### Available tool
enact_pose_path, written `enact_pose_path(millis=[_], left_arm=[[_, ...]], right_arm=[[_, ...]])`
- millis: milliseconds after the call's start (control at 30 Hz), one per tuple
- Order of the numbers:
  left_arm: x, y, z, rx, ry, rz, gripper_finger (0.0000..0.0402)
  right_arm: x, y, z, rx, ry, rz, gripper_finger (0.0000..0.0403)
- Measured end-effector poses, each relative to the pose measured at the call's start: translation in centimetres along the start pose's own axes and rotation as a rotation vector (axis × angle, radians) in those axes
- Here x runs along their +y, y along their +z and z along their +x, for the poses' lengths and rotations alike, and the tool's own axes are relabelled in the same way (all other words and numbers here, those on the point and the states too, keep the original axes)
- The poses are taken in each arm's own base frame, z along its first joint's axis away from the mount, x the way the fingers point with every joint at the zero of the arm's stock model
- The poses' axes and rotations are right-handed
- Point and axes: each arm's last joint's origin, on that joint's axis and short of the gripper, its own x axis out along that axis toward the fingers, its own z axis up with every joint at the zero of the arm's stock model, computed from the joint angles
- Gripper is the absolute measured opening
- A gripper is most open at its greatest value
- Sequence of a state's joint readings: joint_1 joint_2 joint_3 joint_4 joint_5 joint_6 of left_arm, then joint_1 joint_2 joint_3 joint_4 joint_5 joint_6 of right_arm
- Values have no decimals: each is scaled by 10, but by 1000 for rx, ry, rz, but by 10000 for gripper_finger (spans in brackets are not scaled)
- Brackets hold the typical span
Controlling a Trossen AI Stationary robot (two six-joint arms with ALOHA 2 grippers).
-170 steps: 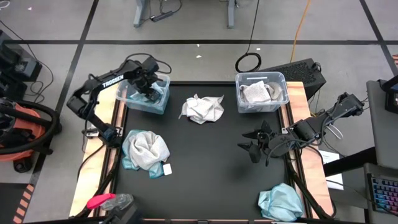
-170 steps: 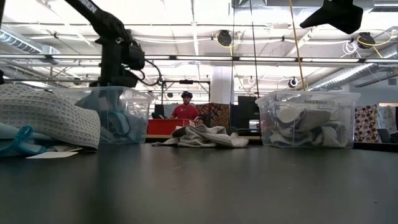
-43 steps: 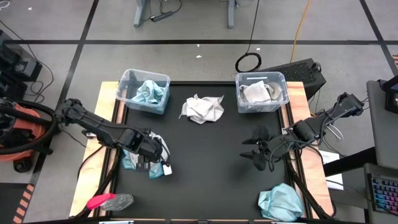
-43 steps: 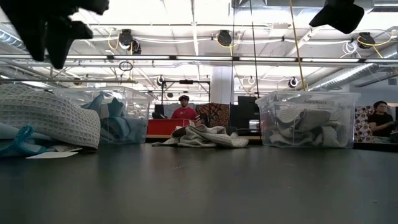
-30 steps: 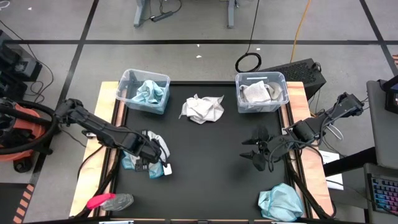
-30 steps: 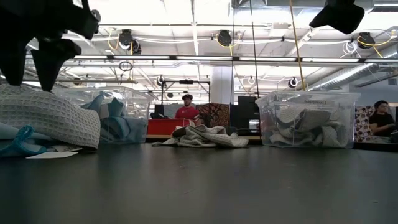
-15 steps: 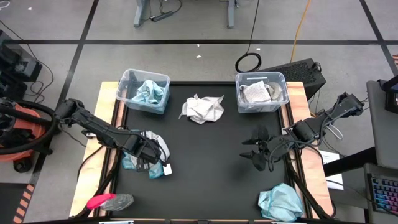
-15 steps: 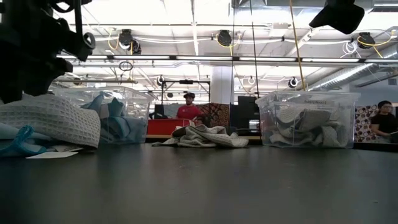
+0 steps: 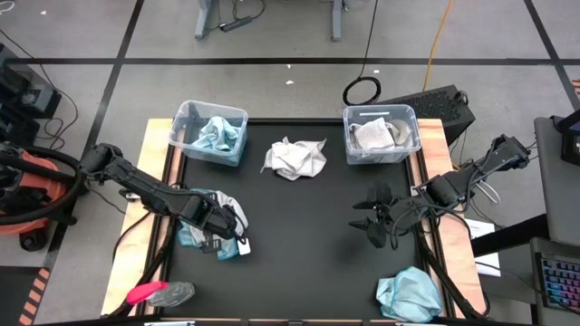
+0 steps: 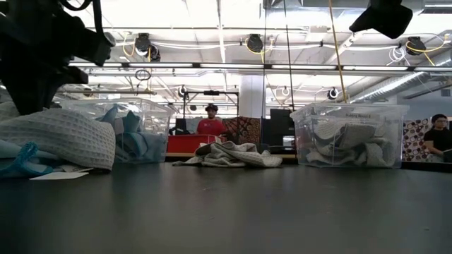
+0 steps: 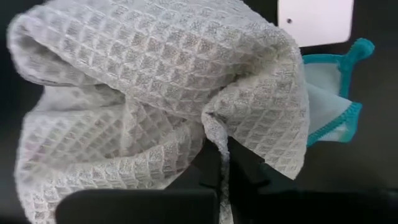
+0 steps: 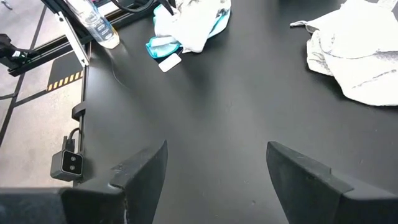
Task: Sort microfiber towel by color & place in baskets
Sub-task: Put the gray microfiber towel into the right transparent bin
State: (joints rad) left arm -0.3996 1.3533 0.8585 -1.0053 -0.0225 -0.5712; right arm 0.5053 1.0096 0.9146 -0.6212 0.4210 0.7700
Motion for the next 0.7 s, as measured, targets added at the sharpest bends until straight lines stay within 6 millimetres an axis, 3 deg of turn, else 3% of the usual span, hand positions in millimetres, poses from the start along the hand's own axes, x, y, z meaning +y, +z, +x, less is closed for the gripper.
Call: enact_pose_path(millis=[267, 700], left_arm=[[-3, 0, -3, 41, -73, -30, 6], [-9, 11, -42, 15, -98, -51, 3]], right_arm=[[0, 0, 0, 1, 1, -1, 265], [0, -1, 0, 7, 0, -22, 265]])
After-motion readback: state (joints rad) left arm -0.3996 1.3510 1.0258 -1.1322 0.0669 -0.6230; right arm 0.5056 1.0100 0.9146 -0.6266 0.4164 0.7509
